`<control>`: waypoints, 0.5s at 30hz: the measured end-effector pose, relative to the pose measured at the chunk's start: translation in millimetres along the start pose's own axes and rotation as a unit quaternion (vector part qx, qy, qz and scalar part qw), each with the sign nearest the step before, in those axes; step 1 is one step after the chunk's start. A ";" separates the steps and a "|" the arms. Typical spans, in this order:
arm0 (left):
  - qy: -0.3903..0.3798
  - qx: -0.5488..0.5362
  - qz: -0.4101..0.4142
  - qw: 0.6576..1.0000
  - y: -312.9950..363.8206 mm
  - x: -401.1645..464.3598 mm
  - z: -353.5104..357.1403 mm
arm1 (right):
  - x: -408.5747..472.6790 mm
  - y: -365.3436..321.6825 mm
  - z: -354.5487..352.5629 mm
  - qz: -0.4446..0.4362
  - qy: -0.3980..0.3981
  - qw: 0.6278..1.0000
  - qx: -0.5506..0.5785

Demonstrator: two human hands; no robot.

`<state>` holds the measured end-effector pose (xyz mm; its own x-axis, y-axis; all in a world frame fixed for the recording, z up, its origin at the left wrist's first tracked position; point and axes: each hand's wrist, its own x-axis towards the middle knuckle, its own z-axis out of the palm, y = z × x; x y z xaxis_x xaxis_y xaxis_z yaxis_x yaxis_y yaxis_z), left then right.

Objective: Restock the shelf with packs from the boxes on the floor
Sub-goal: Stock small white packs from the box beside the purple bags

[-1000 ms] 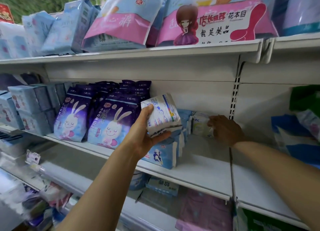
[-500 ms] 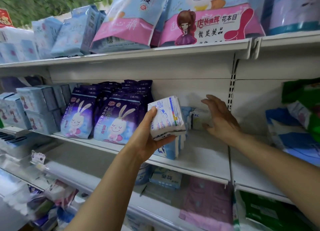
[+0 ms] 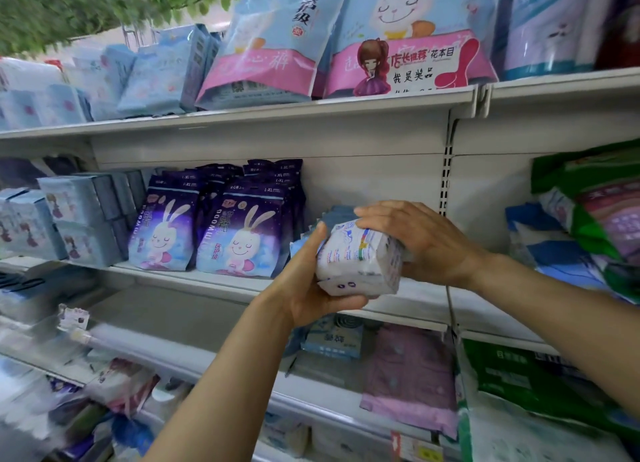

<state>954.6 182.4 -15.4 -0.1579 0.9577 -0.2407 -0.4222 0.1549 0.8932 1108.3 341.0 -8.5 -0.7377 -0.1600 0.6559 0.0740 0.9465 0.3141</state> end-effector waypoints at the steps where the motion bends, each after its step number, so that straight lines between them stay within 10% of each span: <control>1: -0.010 0.003 -0.007 1.000 -1.2 -1.1 -3.5 | -1.0 -3.3 -2.5 0.029 -0.015 0.999 0.023; 8: -0.033 0.065 0.038 0.997 -18.0 -6.3 -14.8 | -2.5 -24.0 -23.8 0.363 -0.079 0.827 0.423; 15: -0.006 0.088 0.102 0.991 -28.2 -14.9 -5.2 | -10.6 -27.1 -32.0 0.407 -0.087 0.793 0.445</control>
<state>964.2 162.4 -38.9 -0.2121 0.9762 -0.0442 -0.2205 -0.0038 0.9754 1135.6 308.1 -1.9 -0.7761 0.5732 0.2630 0.1274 0.5508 -0.8248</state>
